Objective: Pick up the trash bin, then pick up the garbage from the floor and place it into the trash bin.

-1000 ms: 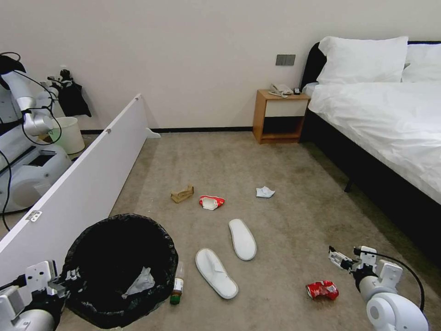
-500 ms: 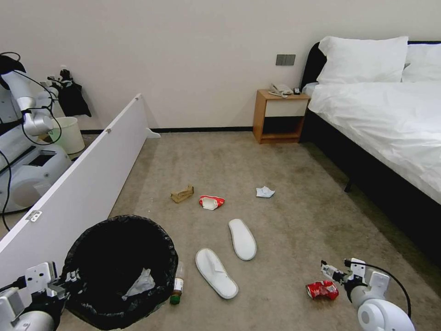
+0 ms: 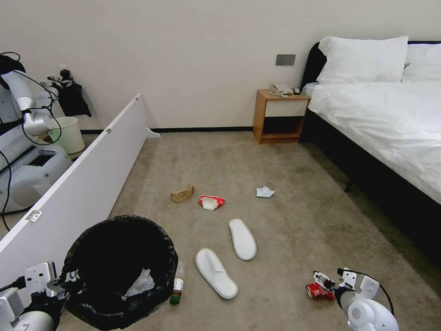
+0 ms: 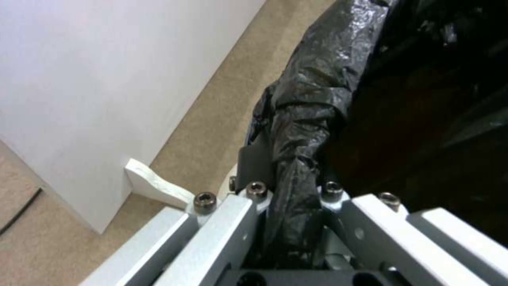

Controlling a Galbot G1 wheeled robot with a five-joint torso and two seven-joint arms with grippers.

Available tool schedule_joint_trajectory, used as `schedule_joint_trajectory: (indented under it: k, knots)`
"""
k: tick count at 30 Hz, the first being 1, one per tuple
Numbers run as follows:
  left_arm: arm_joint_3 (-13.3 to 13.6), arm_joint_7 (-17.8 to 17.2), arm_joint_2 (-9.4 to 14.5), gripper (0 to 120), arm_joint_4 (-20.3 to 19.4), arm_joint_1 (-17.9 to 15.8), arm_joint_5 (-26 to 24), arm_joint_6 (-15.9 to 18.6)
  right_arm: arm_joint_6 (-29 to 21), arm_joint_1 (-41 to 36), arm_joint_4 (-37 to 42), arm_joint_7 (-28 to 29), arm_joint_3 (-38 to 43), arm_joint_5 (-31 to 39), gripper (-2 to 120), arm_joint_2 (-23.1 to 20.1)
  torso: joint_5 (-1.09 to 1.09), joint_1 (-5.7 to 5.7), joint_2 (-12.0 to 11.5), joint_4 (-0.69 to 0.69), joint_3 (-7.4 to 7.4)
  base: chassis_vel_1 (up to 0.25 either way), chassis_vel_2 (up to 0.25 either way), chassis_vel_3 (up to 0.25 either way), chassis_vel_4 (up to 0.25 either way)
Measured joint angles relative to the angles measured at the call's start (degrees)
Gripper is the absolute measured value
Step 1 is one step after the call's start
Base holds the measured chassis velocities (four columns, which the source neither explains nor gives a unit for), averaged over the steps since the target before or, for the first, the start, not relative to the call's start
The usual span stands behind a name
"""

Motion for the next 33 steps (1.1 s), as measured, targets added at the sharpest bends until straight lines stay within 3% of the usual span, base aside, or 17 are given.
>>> schedule_joint_trajectory:
  k: [13, 33]
  knots:
    - [-0.26, 0.01, -0.05, 2, -0.01, 0.6, -0.09, 0.0, 2.62, 3.91, -8.53, 1.49, 1.95, -0.29, 100, 1.8, 0.01, 0.0, 0.0, -0.01, 0.0, 0.0, 0.0, 0.0, 0.0]
    - [-0.43, -0.01, -0.12, 2, -0.01, 0.74, -0.14, 0.0, 3.28, 8.45, -16.53, -0.85, 2.76, -0.32, 100, 3.11, 0.01, 0.0, 0.0, -0.01, 0.0, 0.0, 0.0, 0.0, 0.0]
